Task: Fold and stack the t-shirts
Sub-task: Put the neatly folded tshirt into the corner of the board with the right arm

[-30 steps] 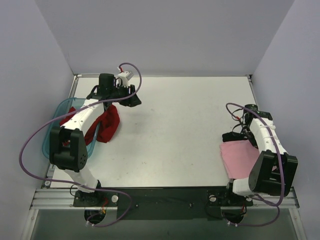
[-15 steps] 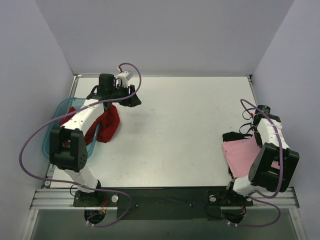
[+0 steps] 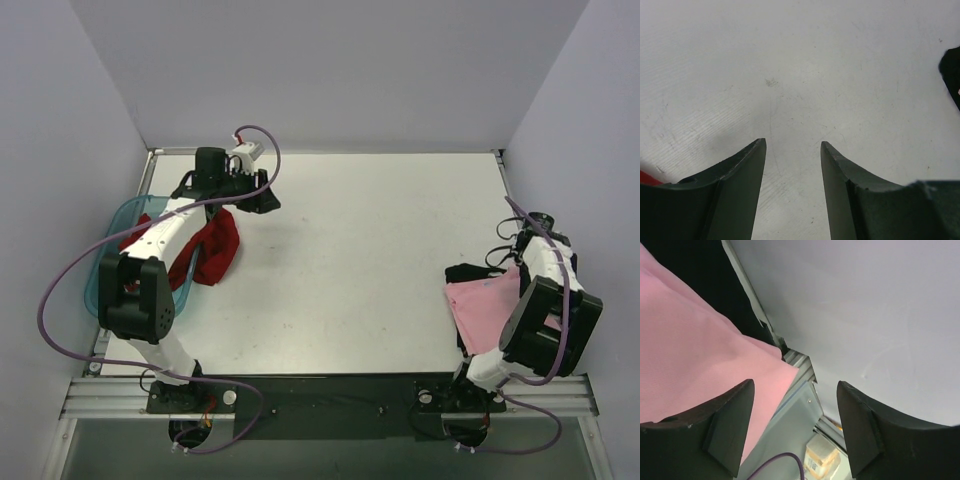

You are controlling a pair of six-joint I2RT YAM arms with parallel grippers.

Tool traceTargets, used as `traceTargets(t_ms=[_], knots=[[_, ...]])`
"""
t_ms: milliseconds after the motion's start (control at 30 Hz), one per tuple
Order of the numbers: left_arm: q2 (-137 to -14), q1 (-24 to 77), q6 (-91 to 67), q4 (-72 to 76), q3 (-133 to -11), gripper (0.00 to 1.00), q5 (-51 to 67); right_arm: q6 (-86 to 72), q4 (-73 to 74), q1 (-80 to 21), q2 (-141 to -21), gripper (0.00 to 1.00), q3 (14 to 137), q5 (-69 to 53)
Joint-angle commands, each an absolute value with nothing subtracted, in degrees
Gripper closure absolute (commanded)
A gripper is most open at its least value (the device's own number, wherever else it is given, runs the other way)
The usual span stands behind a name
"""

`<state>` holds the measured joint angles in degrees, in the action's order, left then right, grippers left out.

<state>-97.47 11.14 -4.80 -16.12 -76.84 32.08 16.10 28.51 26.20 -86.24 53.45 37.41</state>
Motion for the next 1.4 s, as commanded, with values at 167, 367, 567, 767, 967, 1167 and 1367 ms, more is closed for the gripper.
traceTargets(t_ms=[167,367,567,767,967,1167,1367], knots=[[-94.6,9.1,3.9,-22.7,-82.2,0.41,32.3,12.6,31.7,14.6,-74.0,0.38,59.1,19.6],[-91.1,8.3,9.1,-27.3,-81.1,0.41,31.8,5.4,40.4,8.6,-71.3,0.40,63.4,3.6],[-87.7,7.9,7.6,-26.5,-77.8,0.40,31.0,-6.1,50.7,-14.2,-76.1,0.38,61.5,21.1],[-85.4,7.6,6.8,-24.4,-74.2,0.40,32.0,-11.9,57.8,-22.6,-90.8,0.39,62.9,33.0],[-85.9,7.5,6.0,-23.9,-74.4,0.40,33.4,-10.0,56.3,-23.5,-97.7,0.52,64.7,34.0],[-85.9,7.5,6.2,-23.5,-74.1,0.40,33.5,-8.4,53.3,-23.3,-101.2,0.52,65.1,31.9],[-86.5,7.4,6.0,-22.9,-73.7,0.40,34.1,-7.8,50.4,-23.0,-105.5,0.53,66.0,32.6]])
